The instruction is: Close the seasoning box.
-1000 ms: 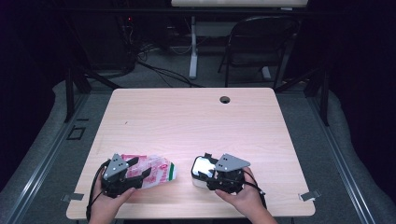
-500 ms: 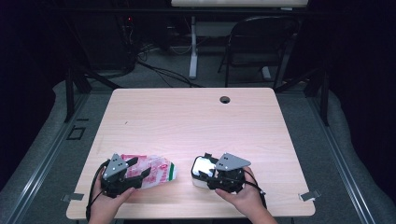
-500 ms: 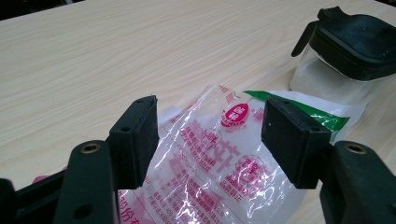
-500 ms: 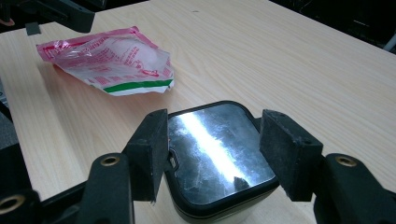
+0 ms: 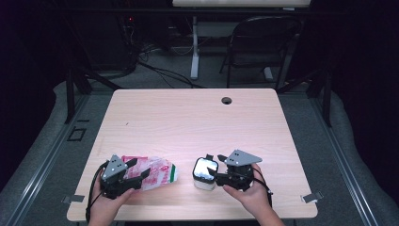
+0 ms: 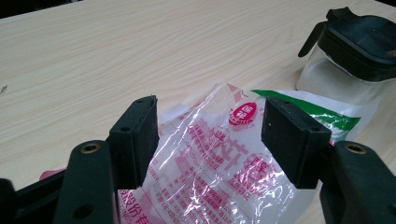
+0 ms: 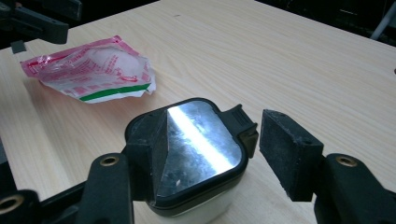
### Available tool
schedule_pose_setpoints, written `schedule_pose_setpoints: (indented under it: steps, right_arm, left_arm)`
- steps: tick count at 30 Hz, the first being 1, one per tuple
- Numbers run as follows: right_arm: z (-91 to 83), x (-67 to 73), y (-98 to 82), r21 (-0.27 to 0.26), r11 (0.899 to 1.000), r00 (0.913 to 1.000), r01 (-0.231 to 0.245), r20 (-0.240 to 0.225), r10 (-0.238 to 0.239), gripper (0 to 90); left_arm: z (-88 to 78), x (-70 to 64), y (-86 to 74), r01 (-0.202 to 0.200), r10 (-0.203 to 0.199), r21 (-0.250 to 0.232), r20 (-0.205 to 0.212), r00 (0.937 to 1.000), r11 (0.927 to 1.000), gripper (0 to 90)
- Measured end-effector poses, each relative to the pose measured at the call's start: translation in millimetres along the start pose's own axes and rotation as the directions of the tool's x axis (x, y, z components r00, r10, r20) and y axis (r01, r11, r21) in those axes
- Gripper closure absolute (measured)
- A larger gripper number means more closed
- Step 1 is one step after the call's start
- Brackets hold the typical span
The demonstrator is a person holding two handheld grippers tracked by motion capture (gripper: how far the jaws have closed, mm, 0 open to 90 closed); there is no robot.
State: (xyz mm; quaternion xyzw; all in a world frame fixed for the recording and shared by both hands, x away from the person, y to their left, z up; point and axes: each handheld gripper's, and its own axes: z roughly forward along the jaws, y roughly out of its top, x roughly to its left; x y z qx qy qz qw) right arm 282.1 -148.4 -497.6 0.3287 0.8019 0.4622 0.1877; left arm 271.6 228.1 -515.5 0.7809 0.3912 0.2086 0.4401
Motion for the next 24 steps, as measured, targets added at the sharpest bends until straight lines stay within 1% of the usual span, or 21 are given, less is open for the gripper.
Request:
schedule_pose_setpoints:
  steps: [11,14,15,16,22,24]
  right_arm:
    - [-5.6,-17.3,-3.9,-0.018,0.997,0.9971,-0.072,0.025,0.072,42.0]
    - [-7.0,-21.9,-5.0,-0.026,0.995,0.9951,-0.095,0.027,0.096,42.0]
    - [-7.2,-22.8,-5.4,-0.028,0.994,0.9944,-0.101,0.028,0.102,42.0]
    - [-8.1,-24.2,-5.7,-0.026,0.994,0.9933,-0.11,0.034,0.11,42.0]
    - [-10.3,-29.1,-7.4,-0.027,0.992,0.991,-0.125,0.044,0.126,41.8]
    - [-10.8,-30.6,-8.8,-0.036,0.991,0.9899,-0.131,0.05,0.133,41.5]
  left_arm:
    - [-0.2,5.4,-2.7,0.018,-0.018,0.001,-0.011,0.9998,0.9998,36.3]
    - [0.1,7.1,-3.9,0.022,-0.022,0.002,-0.024,0.9995,0.9998,36.0]
    - [0.3,7.8,-4.4,0.03,-0.03,-0.001,-0.03,0.9991,0.9996,35.9]
    - [0.0,8.4,-4.6,0.031,-0.031,-0.001,-0.035,0.9989,0.9995,35.8]
    - [-0.9,12.4,-5.1,0.041,-0.041,-0.007,-0.055,0.9976,0.9991,35.6]
    - [-1.3,14.5,-5.1,0.045,-0.045,-0.008,-0.059,0.9972,0.999,35.7]
